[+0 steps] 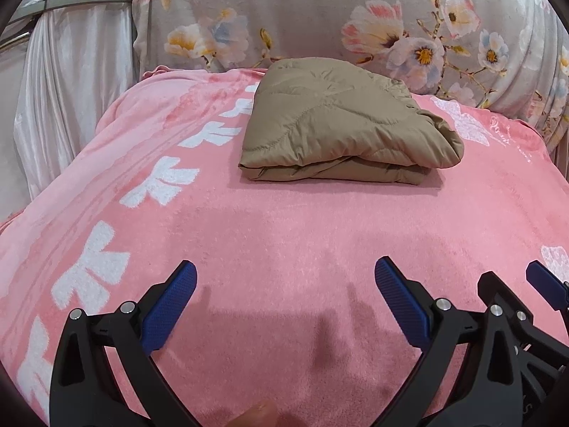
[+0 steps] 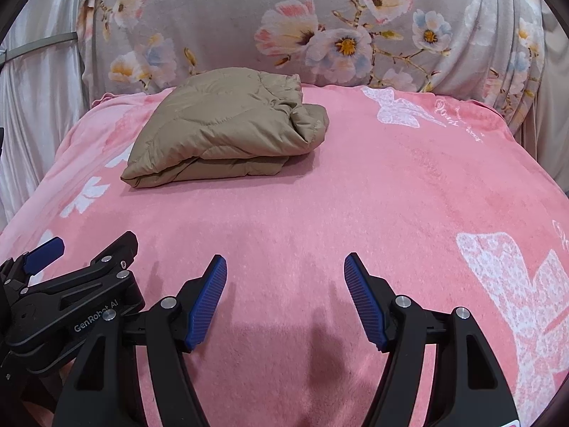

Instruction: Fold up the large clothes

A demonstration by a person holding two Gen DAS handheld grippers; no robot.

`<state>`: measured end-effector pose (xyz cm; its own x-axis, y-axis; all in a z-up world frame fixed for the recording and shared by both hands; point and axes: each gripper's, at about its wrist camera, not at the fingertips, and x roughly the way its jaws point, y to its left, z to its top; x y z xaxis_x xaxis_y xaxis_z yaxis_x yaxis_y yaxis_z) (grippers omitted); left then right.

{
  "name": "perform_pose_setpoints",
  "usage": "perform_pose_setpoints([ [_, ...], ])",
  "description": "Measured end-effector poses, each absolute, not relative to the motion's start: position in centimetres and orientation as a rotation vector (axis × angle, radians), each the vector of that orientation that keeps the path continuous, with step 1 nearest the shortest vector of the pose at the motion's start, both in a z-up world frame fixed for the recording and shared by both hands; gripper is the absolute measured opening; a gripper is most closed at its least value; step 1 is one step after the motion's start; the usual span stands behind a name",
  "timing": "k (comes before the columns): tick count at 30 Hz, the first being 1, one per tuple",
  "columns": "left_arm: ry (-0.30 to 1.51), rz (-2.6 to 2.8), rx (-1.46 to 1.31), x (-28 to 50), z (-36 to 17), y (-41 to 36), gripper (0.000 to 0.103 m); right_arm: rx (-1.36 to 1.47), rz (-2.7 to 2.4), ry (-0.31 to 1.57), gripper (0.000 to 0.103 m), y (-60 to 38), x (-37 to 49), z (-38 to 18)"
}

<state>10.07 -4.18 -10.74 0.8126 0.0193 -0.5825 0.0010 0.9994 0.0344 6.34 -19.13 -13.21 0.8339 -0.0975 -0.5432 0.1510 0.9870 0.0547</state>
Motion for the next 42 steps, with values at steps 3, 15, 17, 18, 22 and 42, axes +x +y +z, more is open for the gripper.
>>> perform_pose_setpoints([
  [3,0.628,0.012,0.040,10.24,-10.84,-4.18,0.098,0.098,-0.132,0.577,0.067,-19.19,6.40,-13.31],
  [15,0.632,0.014,0.042,10.24,-10.86,-4.42,0.097,0.101,-0.135,0.582,0.067,-19.25,6.53,-13.33],
  [17,0.631,0.015,0.043,10.25,-10.84,-4.42,0.097,0.101,-0.135,0.582,0.067,-19.28,6.52,-13.33],
  [18,0.631,0.016,0.043,10.24,-10.84,-4.43,0.097,0.101,-0.134,0.582,0.067,-19.31,6.53,-13.33],
  [22,0.631,0.015,0.043,10.25,-10.85,-4.40,0.097,0.097,-0.138,0.581,0.067,-19.31,6.51,-13.37],
  [42,0.632,0.014,0.044,10.27,-10.85,-4.42,0.095,0.093,-0.139,0.581,0.067,-19.29,6.52,-13.38],
])
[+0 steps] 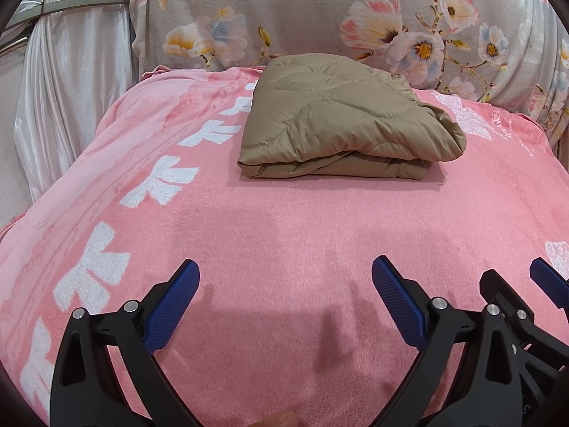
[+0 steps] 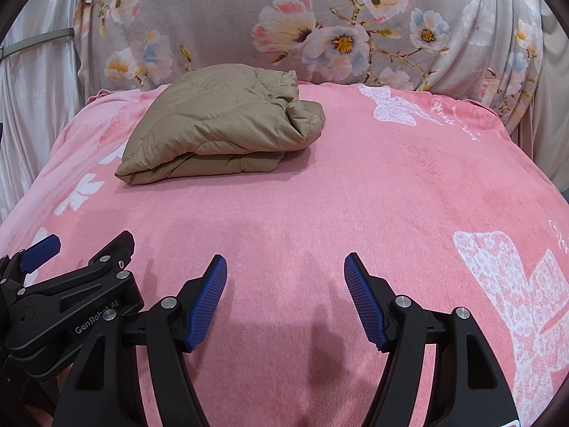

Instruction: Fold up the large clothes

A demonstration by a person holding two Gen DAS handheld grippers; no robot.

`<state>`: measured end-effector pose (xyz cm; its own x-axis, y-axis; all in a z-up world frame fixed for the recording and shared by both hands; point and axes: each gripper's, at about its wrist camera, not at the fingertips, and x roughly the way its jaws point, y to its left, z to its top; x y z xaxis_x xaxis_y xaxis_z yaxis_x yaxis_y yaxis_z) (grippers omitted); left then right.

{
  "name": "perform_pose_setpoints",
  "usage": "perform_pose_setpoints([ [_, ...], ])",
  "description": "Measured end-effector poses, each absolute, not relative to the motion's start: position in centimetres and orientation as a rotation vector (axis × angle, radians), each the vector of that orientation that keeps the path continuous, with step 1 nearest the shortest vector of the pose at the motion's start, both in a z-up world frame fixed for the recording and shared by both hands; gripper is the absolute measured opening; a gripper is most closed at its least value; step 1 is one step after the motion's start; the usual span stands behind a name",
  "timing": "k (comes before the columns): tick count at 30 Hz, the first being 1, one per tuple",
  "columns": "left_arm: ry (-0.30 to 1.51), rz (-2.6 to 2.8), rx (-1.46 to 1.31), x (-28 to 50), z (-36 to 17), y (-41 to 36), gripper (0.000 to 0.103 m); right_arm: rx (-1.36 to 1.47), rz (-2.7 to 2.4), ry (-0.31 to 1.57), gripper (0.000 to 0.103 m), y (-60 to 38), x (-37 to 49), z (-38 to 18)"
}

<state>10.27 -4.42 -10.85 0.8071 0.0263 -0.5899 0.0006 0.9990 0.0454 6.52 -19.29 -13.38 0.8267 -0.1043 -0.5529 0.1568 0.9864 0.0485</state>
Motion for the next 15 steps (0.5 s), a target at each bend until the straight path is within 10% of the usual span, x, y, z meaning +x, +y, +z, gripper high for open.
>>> perform_pose_setpoints([
  [15,0.632,0.012,0.046,10.30,-10.81,-4.39,0.092,0.080,-0.142,0.579,0.067,-19.62,6.37,-13.44],
])
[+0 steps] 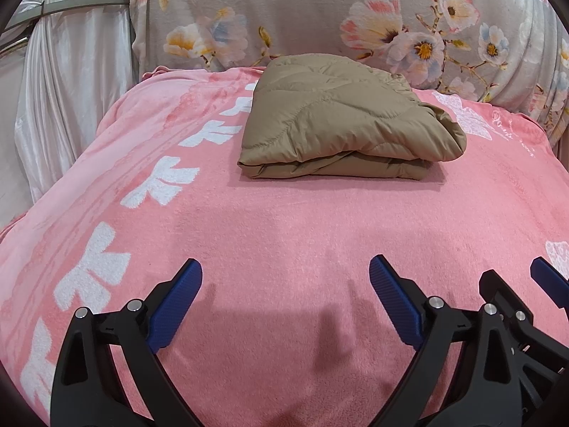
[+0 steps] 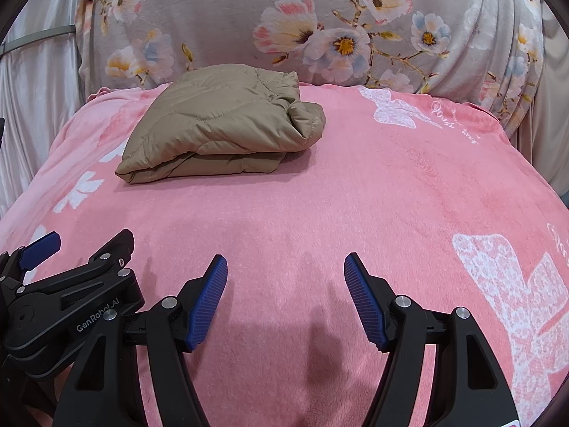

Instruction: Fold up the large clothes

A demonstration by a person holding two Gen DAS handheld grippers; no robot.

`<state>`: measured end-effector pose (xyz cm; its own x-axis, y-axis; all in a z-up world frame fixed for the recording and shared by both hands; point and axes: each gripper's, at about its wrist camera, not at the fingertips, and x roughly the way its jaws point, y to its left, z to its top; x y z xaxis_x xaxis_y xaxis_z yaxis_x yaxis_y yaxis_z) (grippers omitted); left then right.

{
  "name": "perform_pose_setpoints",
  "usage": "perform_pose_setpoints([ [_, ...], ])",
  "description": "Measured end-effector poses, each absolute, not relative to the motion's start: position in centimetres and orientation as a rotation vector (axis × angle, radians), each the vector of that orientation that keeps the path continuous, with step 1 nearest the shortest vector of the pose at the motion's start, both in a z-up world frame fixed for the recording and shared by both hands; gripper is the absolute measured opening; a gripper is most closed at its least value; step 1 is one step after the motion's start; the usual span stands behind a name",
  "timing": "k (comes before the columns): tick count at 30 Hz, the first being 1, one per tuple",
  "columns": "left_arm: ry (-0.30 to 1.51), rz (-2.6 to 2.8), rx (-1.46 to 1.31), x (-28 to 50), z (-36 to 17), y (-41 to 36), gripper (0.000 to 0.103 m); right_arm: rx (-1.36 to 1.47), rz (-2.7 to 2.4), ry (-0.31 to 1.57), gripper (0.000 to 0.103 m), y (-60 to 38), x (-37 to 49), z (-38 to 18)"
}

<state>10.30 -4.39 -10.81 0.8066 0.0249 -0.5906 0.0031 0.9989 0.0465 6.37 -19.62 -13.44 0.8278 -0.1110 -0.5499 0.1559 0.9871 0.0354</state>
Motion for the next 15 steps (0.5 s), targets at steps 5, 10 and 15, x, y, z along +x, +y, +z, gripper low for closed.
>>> perform_pose_setpoints([
  [5,0.635,0.009,0.042,10.37,-10.87,-4.25,0.092,0.075,-0.144,0.576,0.067,-19.79,6.35,-13.44],
  [10,0.631,0.004,0.055,10.35,-10.89,-4.44,0.084,0.066,-0.142,0.578,0.067,-19.73,6.31,-13.45],
  [15,0.631,0.004,0.060,10.46,-11.03,-4.52,0.082,0.047,-0.146,0.572,0.067,-19.86,6.09,-13.25],
])
